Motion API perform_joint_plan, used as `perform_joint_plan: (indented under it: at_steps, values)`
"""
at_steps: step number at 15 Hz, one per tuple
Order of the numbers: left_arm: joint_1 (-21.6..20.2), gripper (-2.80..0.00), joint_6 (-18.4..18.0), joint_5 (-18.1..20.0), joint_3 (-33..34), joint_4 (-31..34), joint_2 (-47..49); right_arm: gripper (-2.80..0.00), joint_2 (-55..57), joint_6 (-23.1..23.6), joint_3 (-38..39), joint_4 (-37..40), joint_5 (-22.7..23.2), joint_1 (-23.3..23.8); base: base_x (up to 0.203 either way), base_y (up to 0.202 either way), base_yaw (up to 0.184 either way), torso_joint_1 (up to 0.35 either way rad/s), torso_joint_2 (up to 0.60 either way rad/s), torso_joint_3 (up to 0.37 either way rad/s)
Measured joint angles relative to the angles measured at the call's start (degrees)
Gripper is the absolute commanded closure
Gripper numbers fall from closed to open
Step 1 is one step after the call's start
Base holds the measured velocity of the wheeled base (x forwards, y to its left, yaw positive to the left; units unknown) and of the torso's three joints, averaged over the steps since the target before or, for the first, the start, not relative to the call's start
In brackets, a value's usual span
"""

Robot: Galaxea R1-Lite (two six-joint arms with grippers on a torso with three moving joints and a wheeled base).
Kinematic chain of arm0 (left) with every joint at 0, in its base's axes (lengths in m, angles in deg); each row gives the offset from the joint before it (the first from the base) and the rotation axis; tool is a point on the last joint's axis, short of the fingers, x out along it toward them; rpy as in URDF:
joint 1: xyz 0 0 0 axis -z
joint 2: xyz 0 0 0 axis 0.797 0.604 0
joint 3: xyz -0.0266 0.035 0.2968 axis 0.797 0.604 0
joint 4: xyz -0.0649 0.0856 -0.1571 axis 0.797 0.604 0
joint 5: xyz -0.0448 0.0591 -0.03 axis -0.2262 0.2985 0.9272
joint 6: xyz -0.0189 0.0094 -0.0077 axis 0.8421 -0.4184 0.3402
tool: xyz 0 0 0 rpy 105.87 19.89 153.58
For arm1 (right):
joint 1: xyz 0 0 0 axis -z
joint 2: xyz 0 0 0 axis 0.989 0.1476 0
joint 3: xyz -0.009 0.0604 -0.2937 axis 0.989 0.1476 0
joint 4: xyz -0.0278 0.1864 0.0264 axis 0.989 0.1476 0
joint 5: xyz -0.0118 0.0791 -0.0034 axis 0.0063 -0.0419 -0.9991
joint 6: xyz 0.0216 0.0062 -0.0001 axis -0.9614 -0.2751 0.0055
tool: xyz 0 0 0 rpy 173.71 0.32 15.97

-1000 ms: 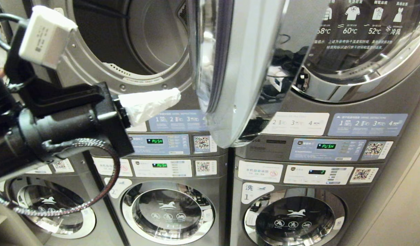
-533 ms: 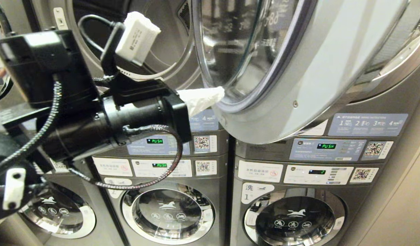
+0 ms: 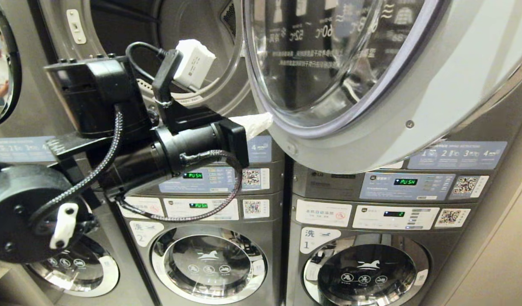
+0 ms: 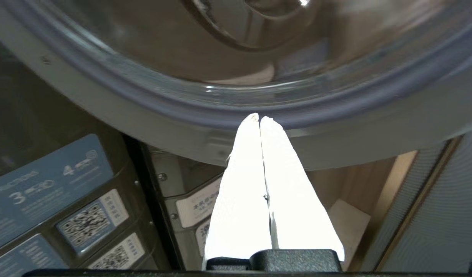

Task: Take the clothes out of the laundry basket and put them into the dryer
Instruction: Open the dryer

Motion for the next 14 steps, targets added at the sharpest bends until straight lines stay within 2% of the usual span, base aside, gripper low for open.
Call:
perform_joint_plan:
  at_steps: [3, 5, 7, 10, 14]
  values:
    - [-4.1, 0.0, 0.3, -3.9, 0.4, -0.4, 1.2, 0.0, 0.0, 0.4, 0.0, 0.0, 0.2, 0.0, 0.0, 0.0, 0.0, 0.0, 0.0, 0.0]
    - [-8.2, 0.0, 0.6, -7.4, 4.8, -0.4, 1.3, 0.0, 0.0, 0.3, 0.0, 0.0, 0.1, 0.0, 0.0, 0.0, 0.0, 0.0, 0.0, 0.0]
    - [-12.6, 0.0, 1.4, -9.0, 12.7, -0.5, 0.0, 0.0, 0.0, -0.3, 0.0, 0.0, 0.0, 0.0, 0.0, 0.0, 0.0, 0.0, 0.0, 0.0]
    - [-19.1, 0.0, 1.9, -11.0, 28.4, -0.9, -4.5, 0.0, 0.0, -0.3, 0.0, 0.0, 0.0, 0.0, 0.0, 0.0, 0.0, 0.0, 0.0, 0.0]
    - [-24.1, 0.0, 4.8, -19.1, 48.8, -2.5, -13.0, 0.0, 0.0, 0.4, -0.1, 0.3, 0.3, 0.0, 0.0, 0.0, 0.0, 0.0, 0.0, 0.0]
